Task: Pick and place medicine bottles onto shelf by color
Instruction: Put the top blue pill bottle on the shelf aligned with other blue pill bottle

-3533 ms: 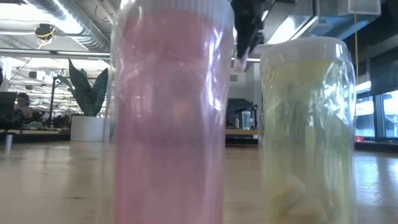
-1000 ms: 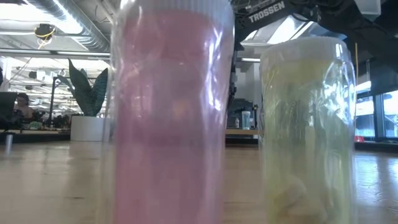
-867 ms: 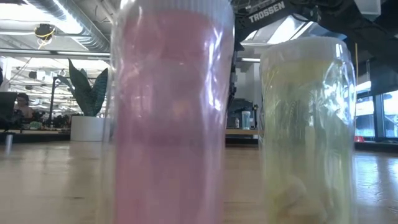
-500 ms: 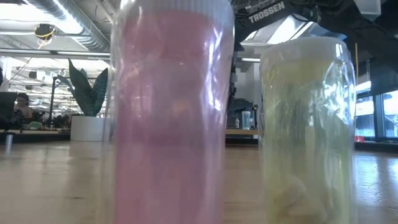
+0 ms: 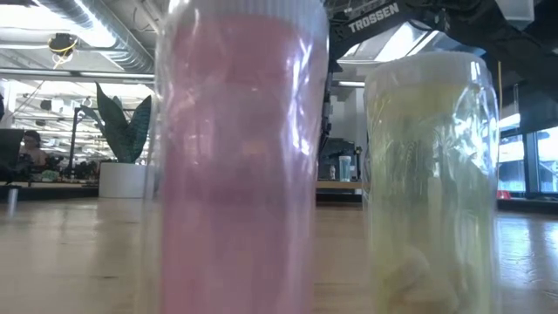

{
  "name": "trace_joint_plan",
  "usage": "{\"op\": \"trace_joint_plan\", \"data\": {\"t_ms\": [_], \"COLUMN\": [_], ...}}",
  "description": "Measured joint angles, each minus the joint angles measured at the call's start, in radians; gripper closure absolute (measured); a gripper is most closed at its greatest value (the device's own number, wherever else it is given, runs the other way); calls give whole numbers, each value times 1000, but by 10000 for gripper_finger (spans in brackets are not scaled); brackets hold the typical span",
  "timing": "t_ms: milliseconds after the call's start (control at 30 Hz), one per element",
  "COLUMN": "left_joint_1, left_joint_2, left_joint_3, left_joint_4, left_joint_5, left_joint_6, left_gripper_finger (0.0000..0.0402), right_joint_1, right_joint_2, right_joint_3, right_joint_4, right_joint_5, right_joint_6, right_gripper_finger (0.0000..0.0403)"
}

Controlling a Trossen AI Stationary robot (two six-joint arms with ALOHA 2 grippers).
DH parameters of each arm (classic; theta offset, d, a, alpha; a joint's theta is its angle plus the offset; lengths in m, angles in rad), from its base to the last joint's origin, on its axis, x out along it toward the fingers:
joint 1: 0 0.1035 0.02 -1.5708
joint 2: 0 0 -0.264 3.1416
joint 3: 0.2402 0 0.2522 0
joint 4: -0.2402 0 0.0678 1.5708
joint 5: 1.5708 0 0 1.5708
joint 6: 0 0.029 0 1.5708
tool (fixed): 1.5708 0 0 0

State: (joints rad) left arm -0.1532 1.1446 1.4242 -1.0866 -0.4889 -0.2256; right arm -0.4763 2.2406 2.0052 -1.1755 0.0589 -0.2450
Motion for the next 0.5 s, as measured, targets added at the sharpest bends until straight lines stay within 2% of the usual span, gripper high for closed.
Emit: {"op": "trace_joint_plan", "data": {"t_ms": [500], "left_joint_1": [0], "left_joint_2": [0], "left_joint_3": [0], "left_joint_4": [0], "left_joint_5": [0], "left_joint_6": [0], "left_gripper_finger": [176], "right_joint_1": [-13], "right_joint_2": [-37], "right_joint_3": [0], "right_joint_4": [-10], "right_joint_5": [6], "right_joint_6": [1], "right_gripper_finger": [167]}}
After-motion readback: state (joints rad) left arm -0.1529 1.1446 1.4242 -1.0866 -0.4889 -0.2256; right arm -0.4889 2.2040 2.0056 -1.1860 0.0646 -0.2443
